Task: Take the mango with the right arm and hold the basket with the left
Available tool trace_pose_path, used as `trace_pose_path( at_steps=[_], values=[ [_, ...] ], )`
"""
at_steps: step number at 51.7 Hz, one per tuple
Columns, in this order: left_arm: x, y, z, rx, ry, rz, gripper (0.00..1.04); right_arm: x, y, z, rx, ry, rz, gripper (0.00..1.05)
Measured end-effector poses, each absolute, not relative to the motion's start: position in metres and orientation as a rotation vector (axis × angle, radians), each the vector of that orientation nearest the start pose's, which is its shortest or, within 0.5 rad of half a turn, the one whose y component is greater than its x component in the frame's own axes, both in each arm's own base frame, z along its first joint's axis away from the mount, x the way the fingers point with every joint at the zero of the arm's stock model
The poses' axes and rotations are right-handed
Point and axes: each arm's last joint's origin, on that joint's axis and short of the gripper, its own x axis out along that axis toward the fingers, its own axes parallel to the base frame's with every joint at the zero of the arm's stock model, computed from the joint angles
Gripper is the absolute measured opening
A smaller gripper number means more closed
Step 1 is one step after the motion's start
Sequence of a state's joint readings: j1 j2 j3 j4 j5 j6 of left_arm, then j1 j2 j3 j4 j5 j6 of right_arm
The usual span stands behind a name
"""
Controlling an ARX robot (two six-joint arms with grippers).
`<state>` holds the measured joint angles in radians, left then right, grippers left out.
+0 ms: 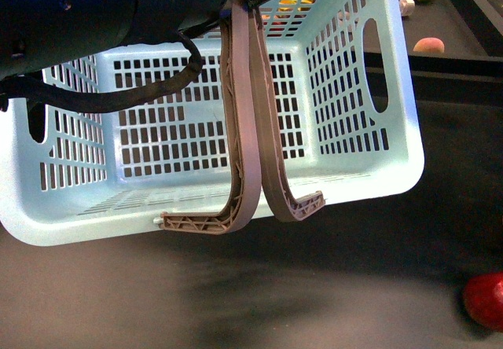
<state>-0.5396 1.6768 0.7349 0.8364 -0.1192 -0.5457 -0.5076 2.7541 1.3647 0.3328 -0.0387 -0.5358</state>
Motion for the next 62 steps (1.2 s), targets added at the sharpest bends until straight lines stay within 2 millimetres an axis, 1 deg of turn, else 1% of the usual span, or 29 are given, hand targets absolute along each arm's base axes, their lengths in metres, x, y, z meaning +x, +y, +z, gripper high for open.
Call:
trace_pose_path(
  at_steps=[9, 14, 21, 24, 25, 27, 28, 30, 31, 33, 35, 36, 39, 47, 50, 58, 62],
  values=[
    [0.29, -0.17, 0.193, -0.503, 0.212, -0.381, 0.07, 0.361, -0.195, -0.102, -0.168, 1.049, -0.127, 0.62],
    [0.291, -0.17, 0.193, -0.503, 0.213, -0.381, 0.07, 0.36, -0.188, -0.088, -0.15, 1.004, -0.109, 0.62],
    [0.29, -0.17, 0.193, -0.503, 0.212, -0.382, 0.07, 0.361, -0.169, -0.035, -0.114, 0.856, -0.071, 0.62],
    [0.29, -0.17, 0.193, -0.503, 0.212, -0.381, 0.07, 0.359, -0.162, -0.018, -0.103, 0.813, -0.051, 0.62],
    [0.29, -0.17, 0.193, -0.503, 0.212, -0.381, 0.07, 0.358, -0.158, -0.009, -0.092, 0.789, -0.042, 0.62],
    [0.29, -0.17, 0.193, -0.503, 0.212, -0.381, 0.07, 0.356, -0.153, -0.001, -0.083, 0.769, -0.031, 0.62],
    [0.29, -0.17, 0.193, -0.503, 0.212, -0.381, 0.07, 0.354, -0.148, 0.008, -0.075, 0.749, -0.021, 0.62],
    [0.29, -0.17, 0.193, -0.503, 0.212, -0.381, 0.07, 0.352, -0.143, 0.015, -0.067, 0.732, -0.009, 0.62],
    [0.29, -0.17, 0.193, -0.503, 0.212, -0.381, 0.07, 0.349, -0.137, 0.023, -0.063, 0.715, 0.006, 0.62],
    [0.29, -0.17, 0.193, -0.503, 0.212, -0.381, 0.07, 0.347, -0.131, 0.031, -0.05, 0.7, 0.02, 0.62],
    [0.29, -0.17, 0.193, -0.503, 0.212, -0.381, 0.07, 0.344, -0.122, 0.043, -0.041, 0.674, 0.041, 0.62],
    [0.29, -0.17, 0.193, -0.503, 0.212, -0.381, 0.07, 0.34, -0.118, 0.045, -0.028, 0.674, 0.051, 0.62],
    [0.29, -0.17, 0.193, -0.503, 0.212, -0.381, 0.07, 0.331, -0.102, 0.061, -0.003, 0.649, 0.085, 0.62],
    [0.29, -0.17, 0.193, -0.503, 0.212, -0.381, 0.07, 0.313, -0.069, 0.093, 0.036, 0.597, 0.164, 0.62],
    [0.29, -0.17, 0.193, -0.503, 0.212, -0.381, 0.07, 0.306, -0.054, 0.107, 0.051, 0.567, 0.204, 0.62],
    [0.29, -0.17, 0.193, -0.503, 0.212, -0.381, 0.07, 0.296, -0.027, 0.137, 0.08, 0.503, 0.273, 0.61],
    [0.29, -0.17, 0.193, -0.503, 0.212, -0.382, 0.07, 0.293, -0.018, 0.147, 0.095, 0.48, 0.304, 0.61]
  ],
)
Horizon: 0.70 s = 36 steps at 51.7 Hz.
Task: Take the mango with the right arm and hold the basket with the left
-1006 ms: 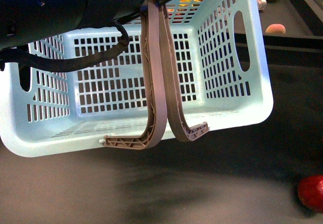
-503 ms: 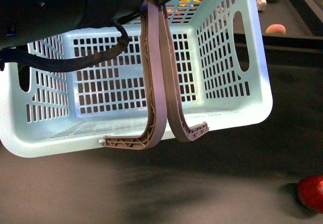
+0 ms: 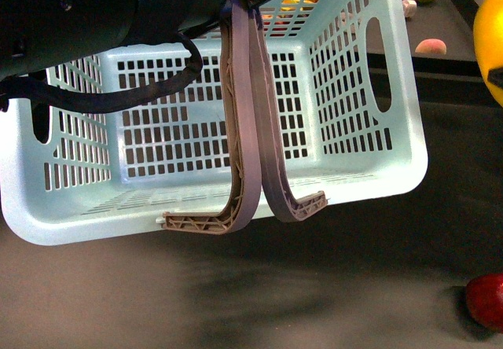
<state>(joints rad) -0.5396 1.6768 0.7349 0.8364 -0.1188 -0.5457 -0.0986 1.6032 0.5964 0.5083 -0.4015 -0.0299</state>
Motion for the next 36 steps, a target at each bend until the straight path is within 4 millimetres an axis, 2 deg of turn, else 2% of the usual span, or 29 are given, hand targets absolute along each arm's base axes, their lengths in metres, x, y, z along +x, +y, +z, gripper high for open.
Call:
trace_pose_path(
  at_steps=[11, 25, 36],
  values=[
    [0.29, -0.17, 0.193, -0.502, 0.212, -0.381, 0.07, 0.286, 0.009, 0.162, 0.119, 0.458, 0.37, 0.61],
    [0.29, -0.17, 0.193, -0.503, 0.212, -0.381, 0.07, 0.288, 0.044, 0.16, 0.137, 0.47, 0.415, 0.61],
    [0.29, -0.17, 0.193, -0.503, 0.213, -0.385, 0.07, 0.301, 0.073, 0.153, 0.142, 0.487, 0.434, 0.61]
  ],
)
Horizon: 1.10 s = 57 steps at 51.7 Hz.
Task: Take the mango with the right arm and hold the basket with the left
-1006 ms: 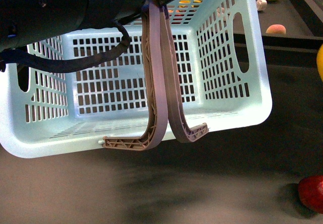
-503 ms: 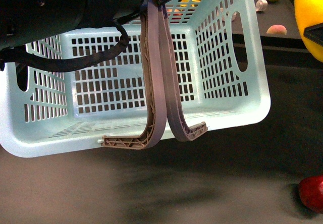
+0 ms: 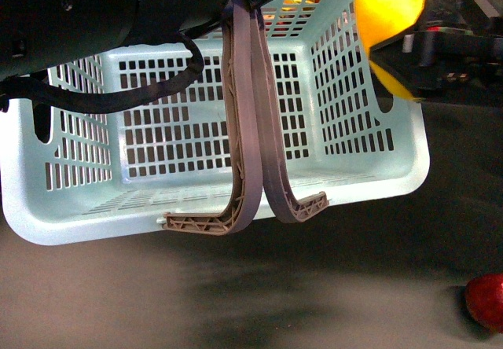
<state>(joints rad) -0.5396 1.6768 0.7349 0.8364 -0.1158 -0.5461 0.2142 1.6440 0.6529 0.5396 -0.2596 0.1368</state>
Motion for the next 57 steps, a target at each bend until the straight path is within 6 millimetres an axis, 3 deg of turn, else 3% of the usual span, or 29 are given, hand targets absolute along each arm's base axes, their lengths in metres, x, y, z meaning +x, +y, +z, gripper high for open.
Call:
trace_pose_path(
  at_steps=[13, 24, 30, 35, 42, 57],
  values=[
    [0.29, -0.17, 0.193, -0.503, 0.212, -0.381, 0.07, 0.318, 0.097, 0.141, 0.151, 0.5, 0.437, 0.62],
    [0.29, -0.17, 0.193, -0.503, 0.212, -0.381, 0.07, 0.321, 0.104, 0.148, 0.187, 0.458, 0.439, 0.96],
    [0.29, -0.17, 0.192, -0.499, 0.219, -0.387, 0.07, 0.317, 0.101, 0.161, 0.206, 0.419, 0.436, 0.96],
    [0.289, -0.169, 0.19, -0.501, 0.226, -0.377, 0.07, 0.301, 0.087, 0.182, 0.228, 0.354, 0.413, 0.96],
    [0.289, -0.169, 0.19, -0.497, 0.225, -0.373, 0.07, 0.276, 0.07, 0.196, 0.234, 0.31, 0.369, 0.96],
    [0.289, -0.169, 0.19, -0.498, 0.225, -0.376, 0.07, 0.203, 0.039, 0.194, 0.236, 0.314, 0.242, 0.96]
  ],
)
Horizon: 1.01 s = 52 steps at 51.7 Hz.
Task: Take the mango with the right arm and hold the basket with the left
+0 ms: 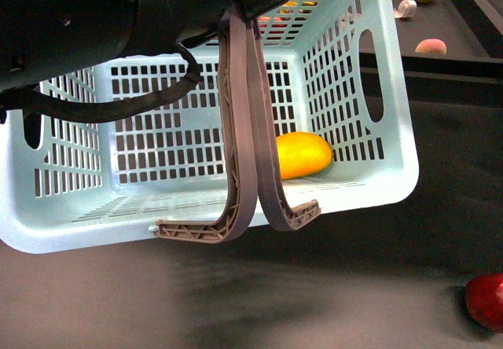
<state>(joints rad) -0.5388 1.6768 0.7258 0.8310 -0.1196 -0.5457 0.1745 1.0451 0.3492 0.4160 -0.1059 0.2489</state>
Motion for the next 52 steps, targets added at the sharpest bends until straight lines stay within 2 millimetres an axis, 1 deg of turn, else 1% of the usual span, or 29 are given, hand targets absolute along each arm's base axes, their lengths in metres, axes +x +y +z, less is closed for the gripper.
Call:
trace_pose_path(
  at_steps=[5, 13, 15, 17, 20, 25, 26, 37, 38, 41, 42, 43, 48, 52],
  values=[
    [0.289, -0.169, 0.19, -0.499, 0.226, -0.377, 0.07, 0.198, 0.037, 0.2, 0.24, 0.277, 0.242, 0.96],
    [0.289, -0.169, 0.19, -0.499, 0.228, -0.384, 0.07, 0.198, 0.037, 0.199, 0.23, 0.271, 0.227, 0.96],
    [0.289, -0.169, 0.19, -0.5, 0.228, -0.383, 0.07, 0.198, 0.037, 0.197, 0.177, 0.184, 0.147, 0.89],
    [0.289, -0.169, 0.19, -0.498, 0.227, -0.381, 0.07, 0.193, 0.033, 0.193, 0.113, 0.09, 0.057, 0.81],
    [0.289, -0.169, 0.19, -0.495, 0.225, -0.379, 0.07, 0.185, 0.027, 0.191, 0.066, 0.024, 0.008, 0.68],
    [0.289, -0.169, 0.19, -0.499, 0.225, -0.375, 0.07, 0.175, 0.022, 0.187, 0.029, 0.009, 0.003, 0.52],
    [0.289, -0.169, 0.19, -0.499, 0.225, -0.375, 0.07, 0.174, 0.022, 0.187, 0.028, 0.009, 0.003, 0.51],
    [0.289, -0.169, 0.19, -0.499, 0.226, -0.377, 0.07, 0.159, 0.014, 0.179, 0.009, 0.014, 0.003, 0.17],
    [0.289, -0.169, 0.19, -0.5, 0.226, -0.377, 0.07, 0.158, 0.014, 0.179, 0.008, 0.014, 0.003, 0.16],
    [0.289, -0.169, 0.19, -0.499, 0.227, -0.38, 0.07, 0.154, 0.012, 0.177, 0.006, 0.013, 0.005, 0.05],
    [0.289, -0.169, 0.19, -0.499, 0.227, -0.38, 0.07, 0.153, 0.011, 0.177, 0.006, 0.014, 0.007, 0.04],
    [0.289, -0.169, 0.19, -0.499, 0.227, -0.38, 0.07, 0.152, 0.01, 0.177, 0.005, 0.014, 0.017, 0.01],
    [0.289, -0.169, 0.19, -0.499, 0.227, -0.38, 0.07, 0.146, 0.001, 0.175, 0.004, 0.01, 0.004, 0.02],
    [0.289, -0.169, 0.19, -0.499, 0.227, -0.38, 0.07, 0.142, 0.0, 0.172, 0.004, 0.01, -0.002, 0.02]
  ],
)
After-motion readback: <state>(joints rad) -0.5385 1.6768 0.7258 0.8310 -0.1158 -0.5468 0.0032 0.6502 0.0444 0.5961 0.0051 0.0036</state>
